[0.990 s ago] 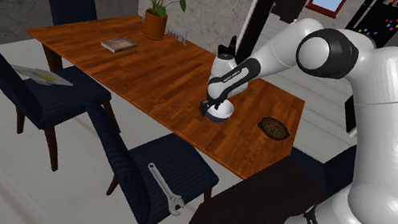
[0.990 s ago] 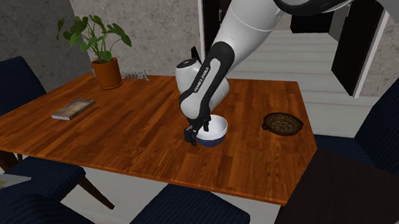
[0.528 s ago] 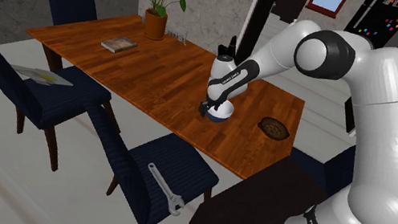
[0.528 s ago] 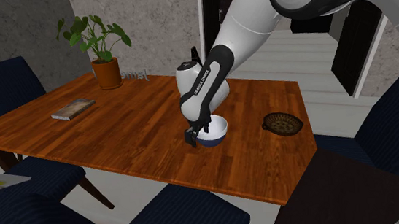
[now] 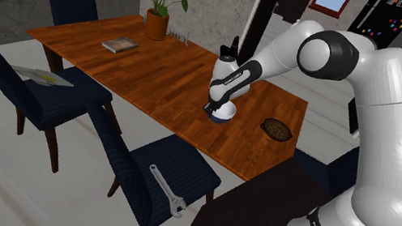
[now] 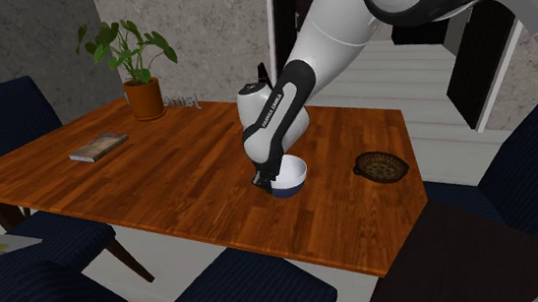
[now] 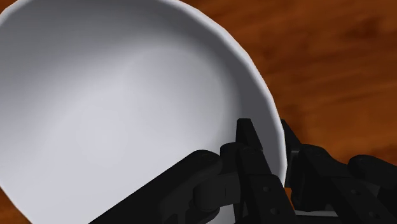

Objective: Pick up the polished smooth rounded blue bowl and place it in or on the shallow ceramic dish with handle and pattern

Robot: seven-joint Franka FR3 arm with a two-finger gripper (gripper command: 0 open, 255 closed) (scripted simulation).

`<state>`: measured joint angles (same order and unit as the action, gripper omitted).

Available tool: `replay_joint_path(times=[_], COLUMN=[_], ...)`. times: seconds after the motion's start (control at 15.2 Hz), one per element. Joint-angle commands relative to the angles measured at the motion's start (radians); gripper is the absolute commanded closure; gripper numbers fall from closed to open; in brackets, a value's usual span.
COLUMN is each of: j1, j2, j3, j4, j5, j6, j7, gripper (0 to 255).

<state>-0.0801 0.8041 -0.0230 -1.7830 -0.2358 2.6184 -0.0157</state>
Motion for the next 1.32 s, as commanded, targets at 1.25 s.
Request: replay_joint_path(times=[1.25], j1=[-0.012], j2=[-0.19], j3=[0.019], j4=[-0.059], j5=[0.019], j6=[-0.131], j7=[-0.032], gripper=[255])
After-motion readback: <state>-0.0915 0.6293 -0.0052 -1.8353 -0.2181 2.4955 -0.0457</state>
